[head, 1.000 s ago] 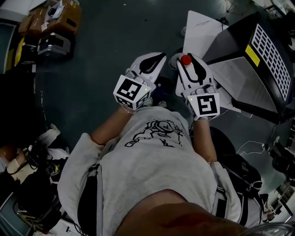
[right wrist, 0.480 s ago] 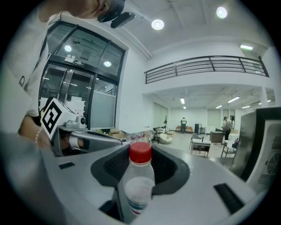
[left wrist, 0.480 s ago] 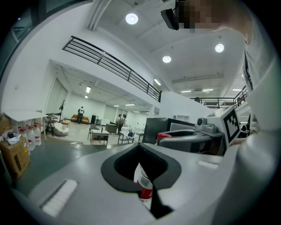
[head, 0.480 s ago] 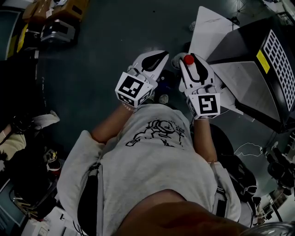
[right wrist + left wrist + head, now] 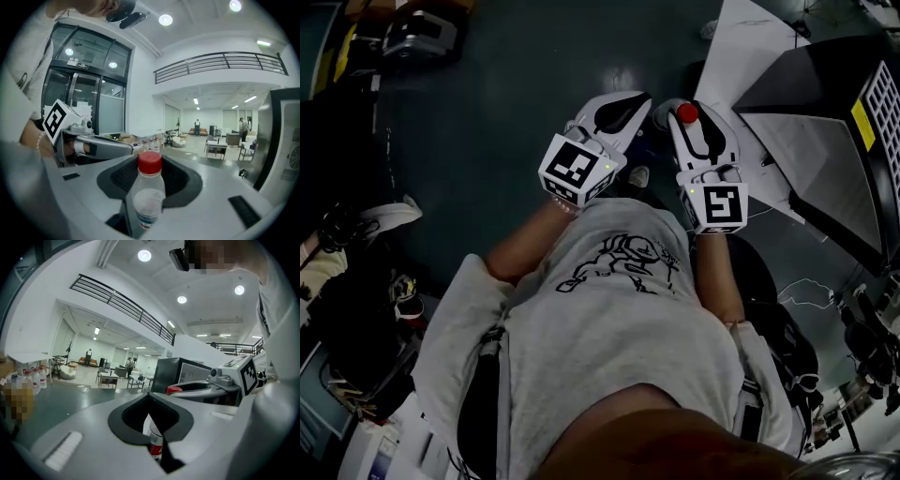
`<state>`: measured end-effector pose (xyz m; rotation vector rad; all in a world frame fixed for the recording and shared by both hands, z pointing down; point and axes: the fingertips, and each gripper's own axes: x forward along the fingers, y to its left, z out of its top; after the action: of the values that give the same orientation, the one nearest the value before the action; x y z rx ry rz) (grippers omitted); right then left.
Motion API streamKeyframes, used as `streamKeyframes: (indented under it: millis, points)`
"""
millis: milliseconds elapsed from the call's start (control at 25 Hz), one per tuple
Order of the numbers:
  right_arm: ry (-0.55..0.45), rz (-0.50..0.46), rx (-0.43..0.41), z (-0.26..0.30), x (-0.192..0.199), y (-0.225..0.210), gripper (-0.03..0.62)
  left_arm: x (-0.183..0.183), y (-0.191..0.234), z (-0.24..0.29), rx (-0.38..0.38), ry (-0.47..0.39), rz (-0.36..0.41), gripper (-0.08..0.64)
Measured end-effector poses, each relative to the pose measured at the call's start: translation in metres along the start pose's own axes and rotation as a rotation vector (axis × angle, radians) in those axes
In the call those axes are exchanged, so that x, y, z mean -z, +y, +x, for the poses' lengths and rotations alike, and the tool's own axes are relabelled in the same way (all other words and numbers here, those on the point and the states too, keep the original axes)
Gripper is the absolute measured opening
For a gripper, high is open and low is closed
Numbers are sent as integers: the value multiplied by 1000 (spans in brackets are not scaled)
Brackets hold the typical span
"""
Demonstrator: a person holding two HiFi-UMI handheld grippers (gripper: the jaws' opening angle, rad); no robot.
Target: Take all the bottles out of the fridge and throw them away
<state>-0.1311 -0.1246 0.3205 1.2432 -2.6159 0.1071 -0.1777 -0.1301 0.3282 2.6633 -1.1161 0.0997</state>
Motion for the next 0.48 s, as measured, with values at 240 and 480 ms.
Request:
streamKeyframes:
  millis: [240, 480]
  points:
    - [45, 21, -5, 2, 29, 11, 156, 29, 1, -2, -1, 42, -14, 9]
    - [83, 71, -8, 1, 68, 23, 156, 64, -5, 0, 15, 69, -43, 9]
